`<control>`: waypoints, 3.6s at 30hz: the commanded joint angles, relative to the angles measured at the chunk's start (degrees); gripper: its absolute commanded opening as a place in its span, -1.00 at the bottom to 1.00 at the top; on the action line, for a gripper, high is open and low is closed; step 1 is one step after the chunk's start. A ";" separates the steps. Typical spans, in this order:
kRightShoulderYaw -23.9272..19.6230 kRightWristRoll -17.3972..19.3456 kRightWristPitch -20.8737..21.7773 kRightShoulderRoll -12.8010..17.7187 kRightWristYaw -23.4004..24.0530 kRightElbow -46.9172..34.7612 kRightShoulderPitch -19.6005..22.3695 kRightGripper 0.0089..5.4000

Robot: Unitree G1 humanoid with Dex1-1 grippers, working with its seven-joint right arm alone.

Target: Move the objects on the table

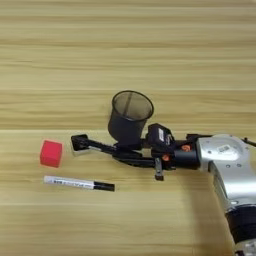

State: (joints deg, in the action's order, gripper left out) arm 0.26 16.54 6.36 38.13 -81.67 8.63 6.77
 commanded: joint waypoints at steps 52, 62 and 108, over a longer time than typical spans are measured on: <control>27.97 -14.43 -16.60 -25.51 25.98 -10.48 11.43 -0.61; 29.67 -16.41 -14.89 -28.07 25.86 -2.78 12.78 -0.62; 29.36 -15.44 -14.22 -28.79 23.95 -2.39 12.22 0.49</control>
State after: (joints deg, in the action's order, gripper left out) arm 31.49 -0.34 -7.73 9.67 -58.65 8.91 16.93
